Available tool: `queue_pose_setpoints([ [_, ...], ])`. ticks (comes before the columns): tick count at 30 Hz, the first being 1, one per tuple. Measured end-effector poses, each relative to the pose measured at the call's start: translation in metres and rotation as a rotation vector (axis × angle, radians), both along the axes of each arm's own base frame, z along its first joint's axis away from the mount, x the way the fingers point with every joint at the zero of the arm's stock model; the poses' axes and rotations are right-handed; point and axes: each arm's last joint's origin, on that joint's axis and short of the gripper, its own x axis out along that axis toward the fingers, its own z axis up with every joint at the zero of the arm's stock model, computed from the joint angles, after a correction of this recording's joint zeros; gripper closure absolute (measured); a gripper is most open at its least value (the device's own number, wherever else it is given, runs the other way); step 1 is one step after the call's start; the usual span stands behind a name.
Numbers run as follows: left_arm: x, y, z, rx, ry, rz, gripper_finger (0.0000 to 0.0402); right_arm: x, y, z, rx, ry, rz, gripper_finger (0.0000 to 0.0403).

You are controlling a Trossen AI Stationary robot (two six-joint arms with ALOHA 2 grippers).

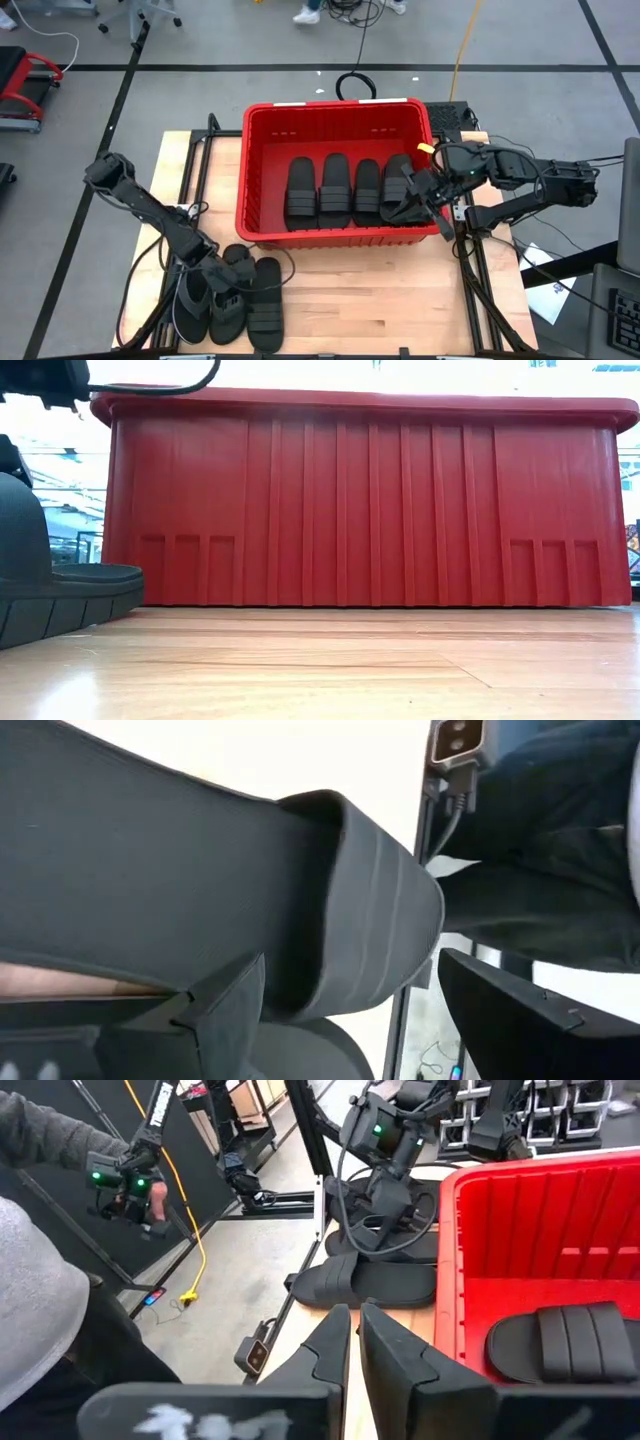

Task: Pick and place slides into bin
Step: Put the black slide into the red bin

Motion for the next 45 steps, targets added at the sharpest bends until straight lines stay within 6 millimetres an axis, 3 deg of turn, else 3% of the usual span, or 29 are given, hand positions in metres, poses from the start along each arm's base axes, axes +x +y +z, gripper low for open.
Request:
queue_pose_setpoints([
  [10,-0.003,0.007,-0.018,-0.104,-0.044,0.019,0.0105,0.000,0.000,0.000,0.022,0.013,-0.009,0.0383],
  [18,-0.001,0.007,-0.018,-0.040,-0.124,-0.006,0.0105,0.001,-0.001,0.000,0.004,0.012,-0.058,0.0383],
  [30,0.007,-0.005,-0.046,-0.015,-0.078,-0.070,0.0115,0.001,-0.002,-0.001,-0.005,0.011,-0.079,0.0383],
  [34,0.008,-0.006,-0.046,-0.024,-0.082,-0.084,0.0181,0.001,-0.002,-0.001,-0.005,0.011,-0.079,0.0383],
  [40,0.009,-0.009,-0.038,-0.080,-0.137,-0.125,0.0374,0.001,-0.002,-0.001,-0.027,0.001,-0.070,0.0383],
  [45,0.019,-0.021,-0.016,-0.126,-0.191,-0.133,0.0391,0.001,-0.002,-0.001,-0.072,-0.020,-0.052,0.0383],
])
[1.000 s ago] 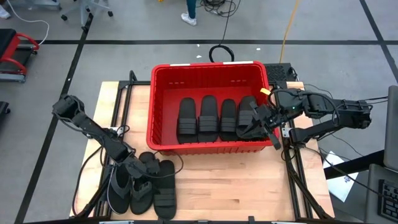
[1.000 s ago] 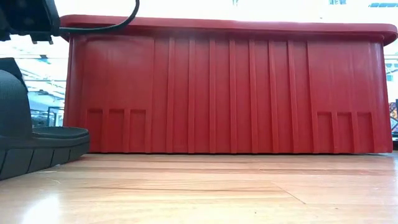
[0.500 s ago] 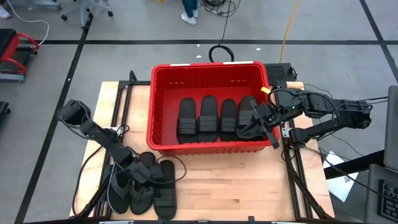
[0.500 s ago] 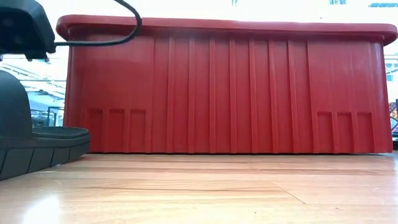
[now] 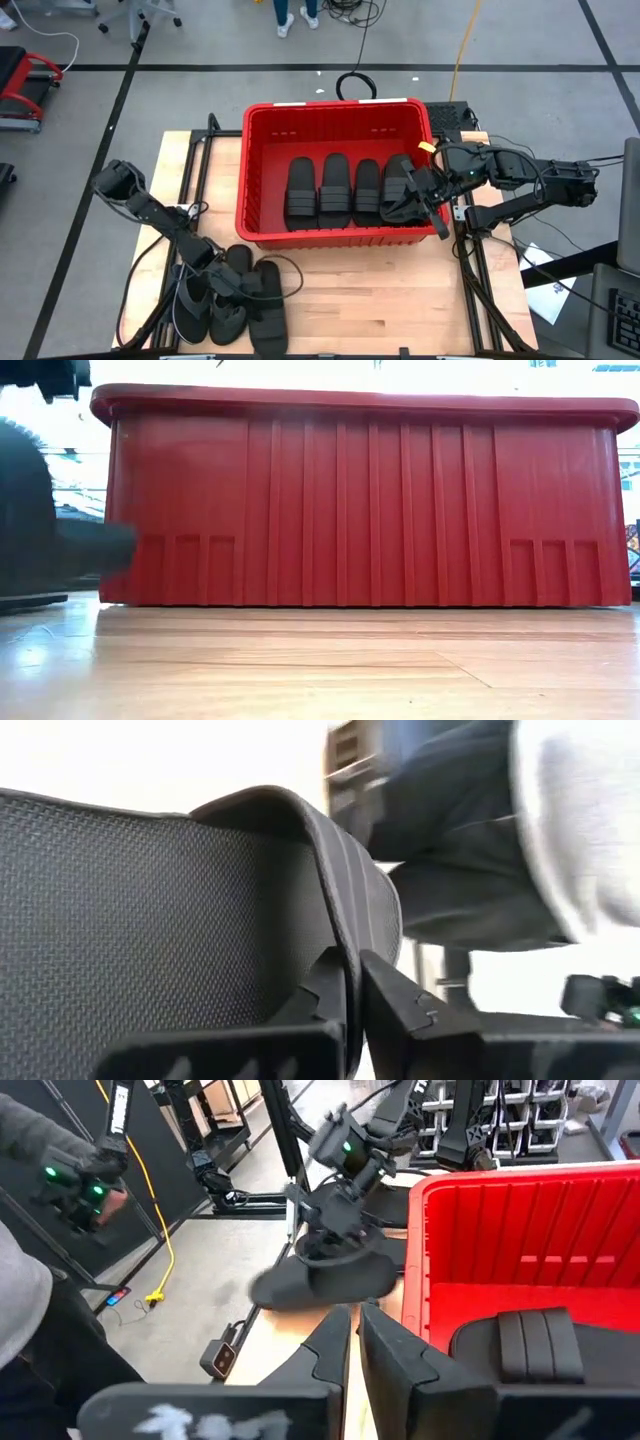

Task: Pick and place slides into bin
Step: Put the black slide into the red bin

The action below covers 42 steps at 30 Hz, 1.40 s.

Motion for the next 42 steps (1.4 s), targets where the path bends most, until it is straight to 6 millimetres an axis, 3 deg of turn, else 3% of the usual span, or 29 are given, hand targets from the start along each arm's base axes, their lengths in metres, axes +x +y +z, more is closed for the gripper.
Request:
queue_pose_setpoints([
  [7,0.015,-0.026,0.053,-0.016,-0.024,-0.057,0.0397,0.000,0.000,0.000,-0.047,-0.019,0.019,0.0383],
  [14,0.019,-0.037,0.138,0.118,0.029,-0.121,0.0399,0.000,0.000,0.000,-0.074,-0.031,0.029,0.0383],
  [20,0.015,0.005,0.229,0.339,0.005,-0.022,0.0400,0.000,-0.003,0.000,-0.085,-0.034,0.017,0.0383],
  [24,0.011,0.049,0.266,0.479,-0.007,0.051,0.0401,0.001,-0.008,0.000,-0.084,-0.032,-0.004,0.0383],
  [28,0.017,0.090,0.278,0.635,-0.011,0.077,0.0401,0.005,-0.012,-0.003,-0.085,-0.017,-0.024,0.0383],
  [33,0.046,0.135,0.277,0.780,-0.055,0.110,0.0401,0.021,-0.013,-0.007,-0.093,-0.019,-0.021,0.0391],
  [37,0.074,0.158,0.269,0.829,-0.081,0.152,0.0401,0.037,-0.013,-0.008,-0.121,-0.078,-0.015,0.0396],
  [42,0.093,0.166,0.259,0.828,-0.093,0.119,0.0401,0.044,-0.015,-0.010,-0.183,-0.083,-0.059,0.0373],
])
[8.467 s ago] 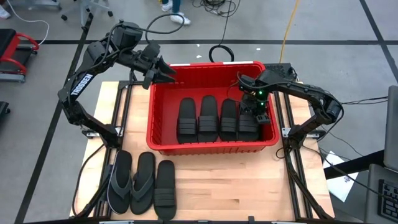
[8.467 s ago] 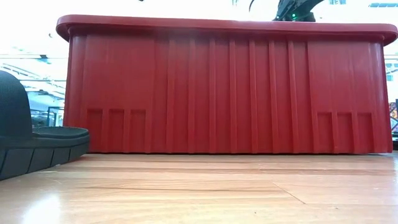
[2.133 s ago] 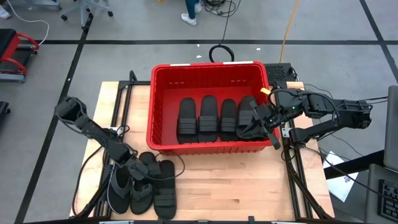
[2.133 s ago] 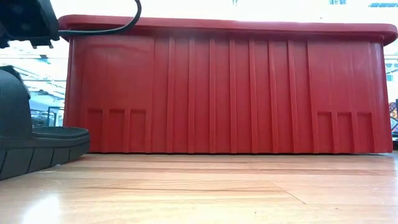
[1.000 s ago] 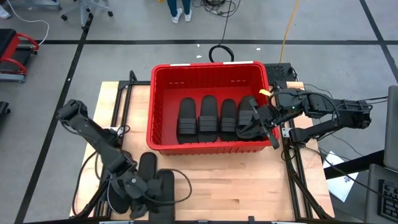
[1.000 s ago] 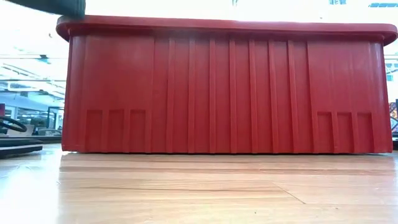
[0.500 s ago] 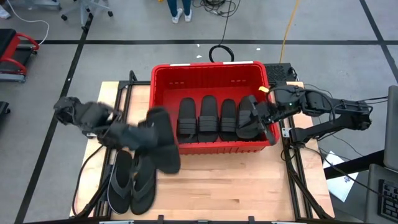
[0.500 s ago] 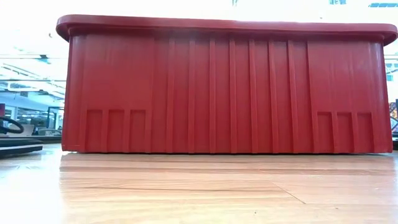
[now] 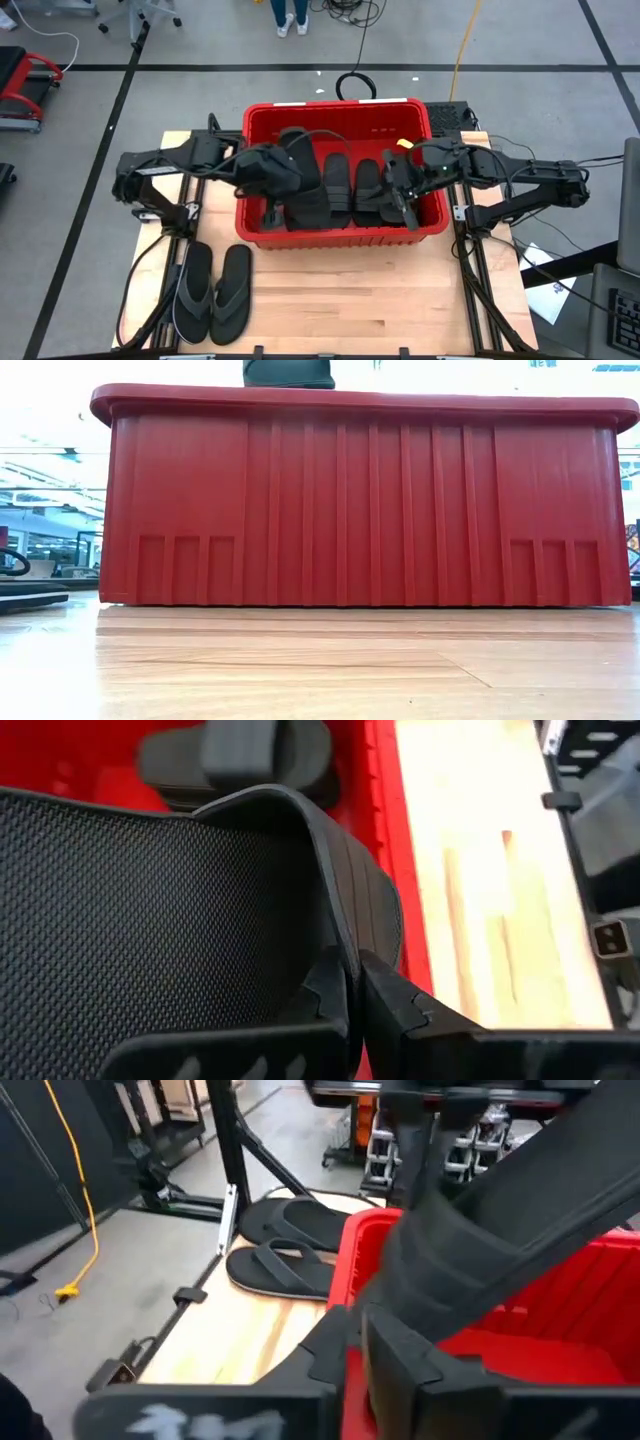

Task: Pick and place slides into bin
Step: Put the black slide into the red bin

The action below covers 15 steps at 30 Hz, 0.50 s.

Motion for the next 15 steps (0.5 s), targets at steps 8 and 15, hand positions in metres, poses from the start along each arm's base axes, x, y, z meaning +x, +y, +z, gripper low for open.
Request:
queue_pose_setpoints([
  [8,0.017,0.000,-0.010,-0.012,0.005,-0.055,0.0401,0.006,-0.003,-0.005,-0.037,0.017,0.009,0.0252],
  [15,0.033,0.006,-0.008,-0.041,-0.104,-0.035,0.0401,0.027,-0.010,-0.003,-0.290,0.003,-0.004,0.0199],
])
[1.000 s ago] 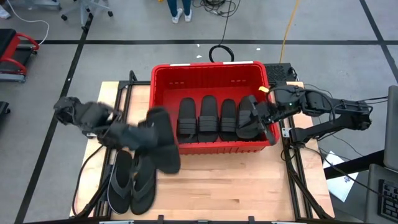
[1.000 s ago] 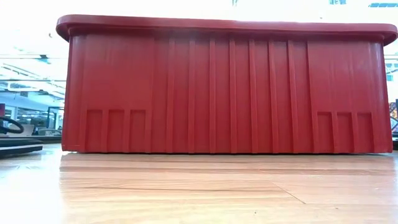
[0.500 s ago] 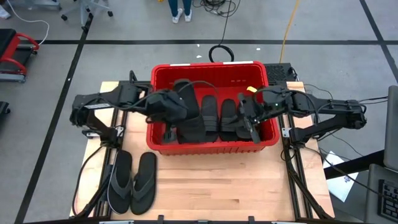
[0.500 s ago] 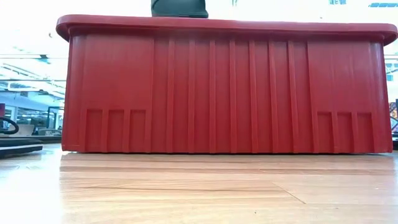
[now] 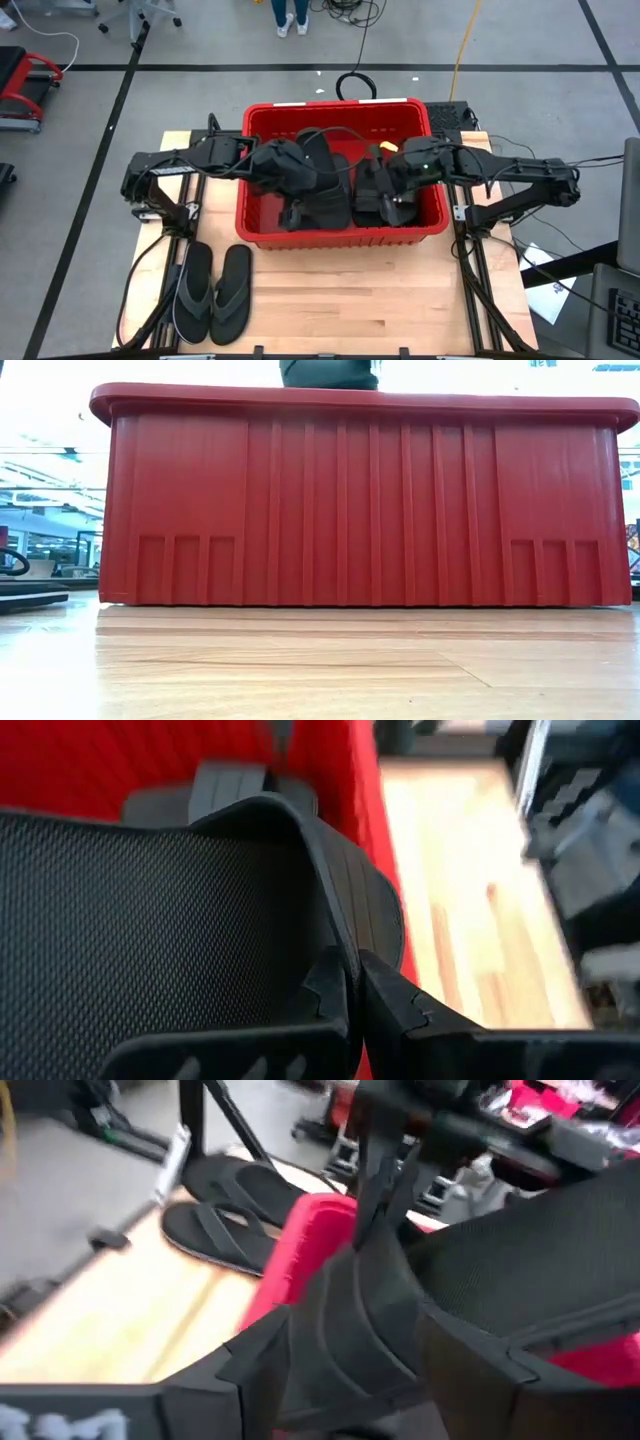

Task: Pick and place slides into bin
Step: Put the black slide into the red bin

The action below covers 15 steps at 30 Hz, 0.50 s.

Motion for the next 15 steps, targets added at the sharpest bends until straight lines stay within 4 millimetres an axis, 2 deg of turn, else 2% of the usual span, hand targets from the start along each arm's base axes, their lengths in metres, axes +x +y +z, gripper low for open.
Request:
queue_pose_setpoints([
  [5,0.003,0.001,0.001,-0.020,-0.028,-0.006,0.0401,0.011,-0.004,-0.003,-0.154,0.036,0.003,0.0202],
  [15,0.003,-0.001,0.002,-0.062,-0.028,-0.025,0.0401,0.017,-0.003,0.001,-0.247,-0.012,0.066,0.0213],
])
